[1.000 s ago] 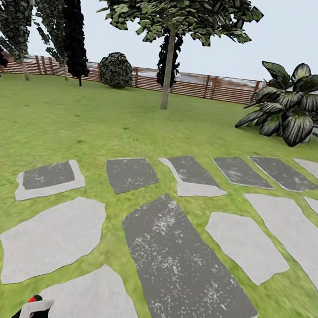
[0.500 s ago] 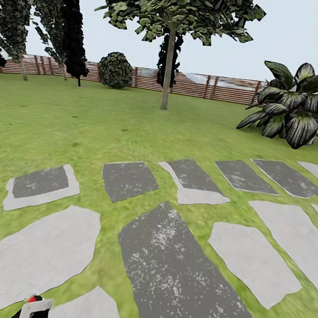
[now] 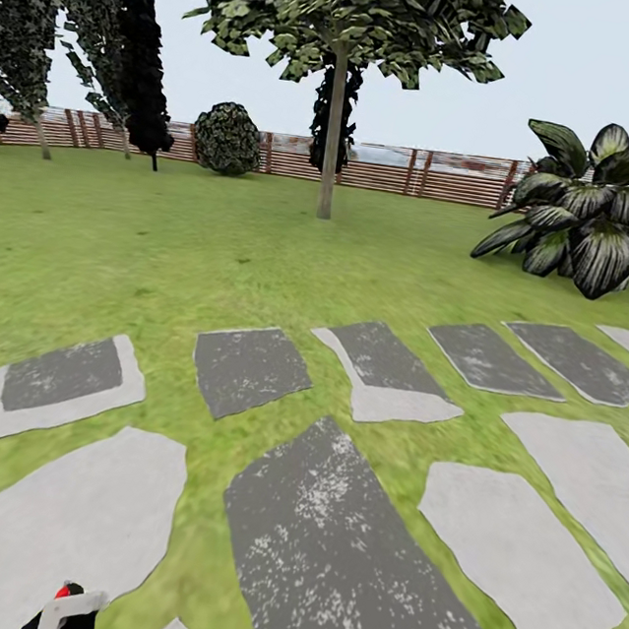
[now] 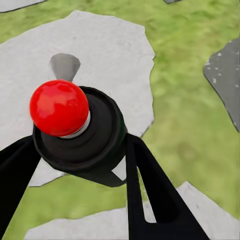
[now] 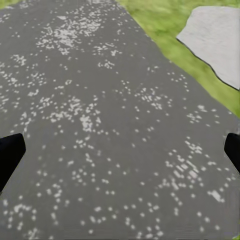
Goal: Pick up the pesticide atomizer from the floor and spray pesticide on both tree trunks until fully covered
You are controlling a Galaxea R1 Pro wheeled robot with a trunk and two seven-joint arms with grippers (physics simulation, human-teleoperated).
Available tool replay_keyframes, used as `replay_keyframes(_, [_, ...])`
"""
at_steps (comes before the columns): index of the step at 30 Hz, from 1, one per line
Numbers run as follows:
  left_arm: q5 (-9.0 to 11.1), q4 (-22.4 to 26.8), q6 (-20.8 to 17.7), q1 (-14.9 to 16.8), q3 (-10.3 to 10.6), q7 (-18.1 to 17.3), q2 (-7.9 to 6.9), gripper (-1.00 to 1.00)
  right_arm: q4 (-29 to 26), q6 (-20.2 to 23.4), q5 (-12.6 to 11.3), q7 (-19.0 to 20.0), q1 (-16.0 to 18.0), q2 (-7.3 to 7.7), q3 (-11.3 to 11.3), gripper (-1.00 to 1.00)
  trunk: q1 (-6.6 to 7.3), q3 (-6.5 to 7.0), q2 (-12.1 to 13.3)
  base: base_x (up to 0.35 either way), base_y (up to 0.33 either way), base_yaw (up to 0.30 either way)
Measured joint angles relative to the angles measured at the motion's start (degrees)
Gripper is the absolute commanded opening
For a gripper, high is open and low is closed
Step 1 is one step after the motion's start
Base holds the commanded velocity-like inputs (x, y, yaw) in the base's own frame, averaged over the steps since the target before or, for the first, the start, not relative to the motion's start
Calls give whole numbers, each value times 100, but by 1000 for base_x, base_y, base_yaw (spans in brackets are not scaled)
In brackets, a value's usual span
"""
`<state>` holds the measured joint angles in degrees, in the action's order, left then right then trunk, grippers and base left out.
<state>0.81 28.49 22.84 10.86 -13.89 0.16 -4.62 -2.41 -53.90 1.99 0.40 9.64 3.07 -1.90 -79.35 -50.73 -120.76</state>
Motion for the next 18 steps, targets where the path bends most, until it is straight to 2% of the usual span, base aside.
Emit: replay_keyframes(18, [-1,3,0,0,-4,0,2,-100,0,0,0,0,3,0,0,100,0,0,0,340,0,0])
